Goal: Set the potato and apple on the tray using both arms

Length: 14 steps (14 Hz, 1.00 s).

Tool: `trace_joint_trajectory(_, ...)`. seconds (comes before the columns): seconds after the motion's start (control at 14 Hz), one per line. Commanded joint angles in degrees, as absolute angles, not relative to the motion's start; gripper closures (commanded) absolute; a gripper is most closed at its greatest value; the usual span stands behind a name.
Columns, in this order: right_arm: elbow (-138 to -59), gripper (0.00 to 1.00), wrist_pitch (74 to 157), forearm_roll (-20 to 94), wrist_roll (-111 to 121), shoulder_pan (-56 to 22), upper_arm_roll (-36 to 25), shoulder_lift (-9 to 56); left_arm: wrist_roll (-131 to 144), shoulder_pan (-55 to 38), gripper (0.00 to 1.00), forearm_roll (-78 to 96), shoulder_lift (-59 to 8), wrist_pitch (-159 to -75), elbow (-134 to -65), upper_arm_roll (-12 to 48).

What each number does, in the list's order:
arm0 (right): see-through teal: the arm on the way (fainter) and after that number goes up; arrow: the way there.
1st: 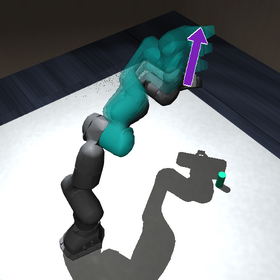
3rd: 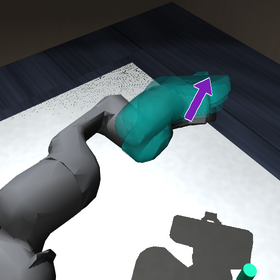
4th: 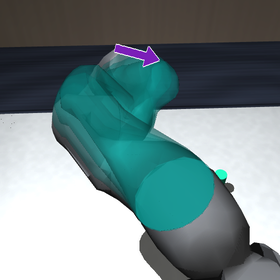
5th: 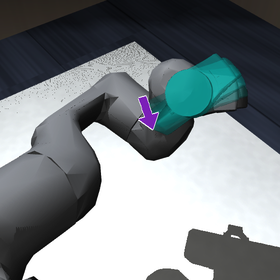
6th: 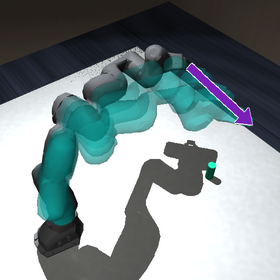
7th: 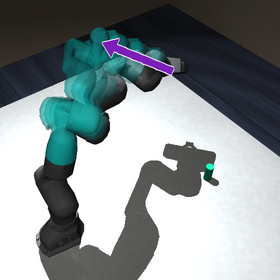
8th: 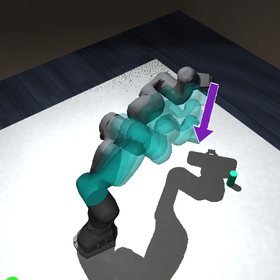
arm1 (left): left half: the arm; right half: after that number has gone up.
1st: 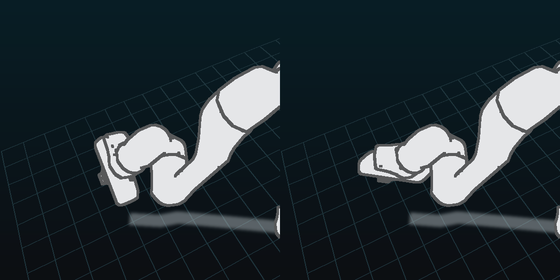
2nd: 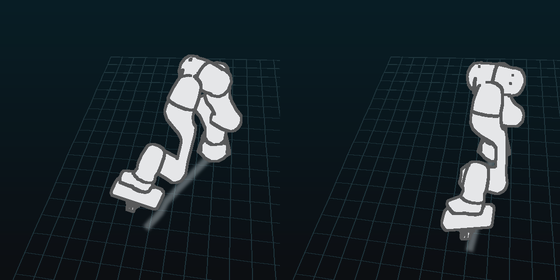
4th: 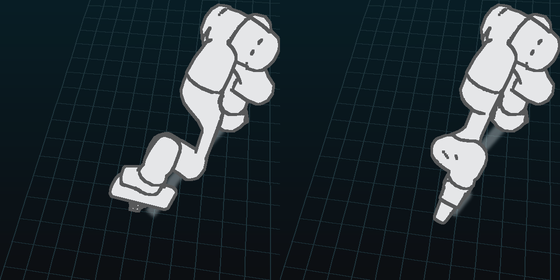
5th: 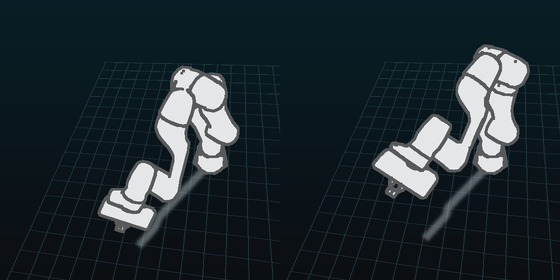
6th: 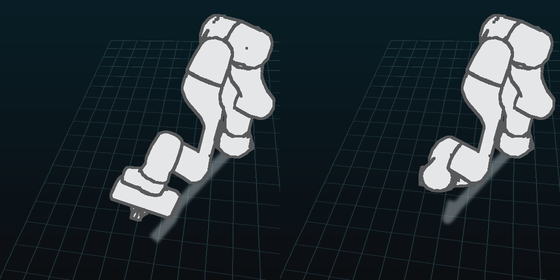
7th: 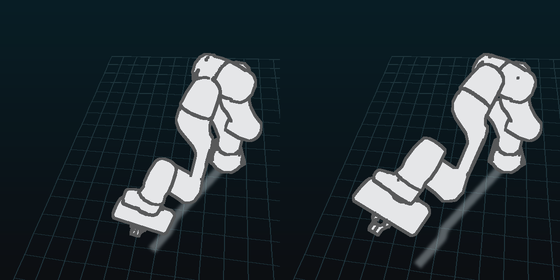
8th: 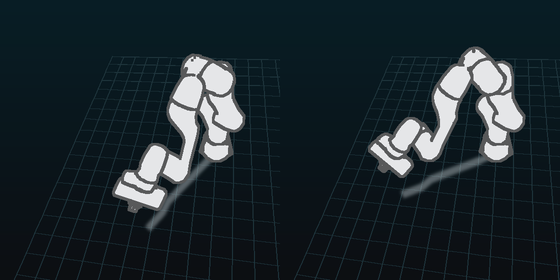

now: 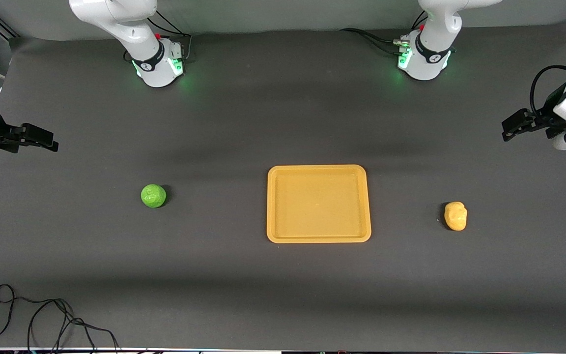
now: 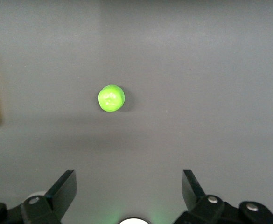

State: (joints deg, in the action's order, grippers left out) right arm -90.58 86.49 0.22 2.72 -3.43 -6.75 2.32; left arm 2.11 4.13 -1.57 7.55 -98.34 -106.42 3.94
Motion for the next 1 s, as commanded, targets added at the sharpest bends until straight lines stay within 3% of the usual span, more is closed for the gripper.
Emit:
trace_joint_trajectory(0.0,-88.86,0.00,85.17,-0.35,3.60,-3.16,-6.50,3.08,1.32,3.96,0.00,-1.32,7.82,-96.94,-105.73,3.69)
trace_joint_trajectory(0.93,-88.95,0.00,85.60,0.09,3.52,-3.16,-6.59,3.25,1.32,3.78,0.00,-1.41,6.68,-97.12,-105.64,3.78)
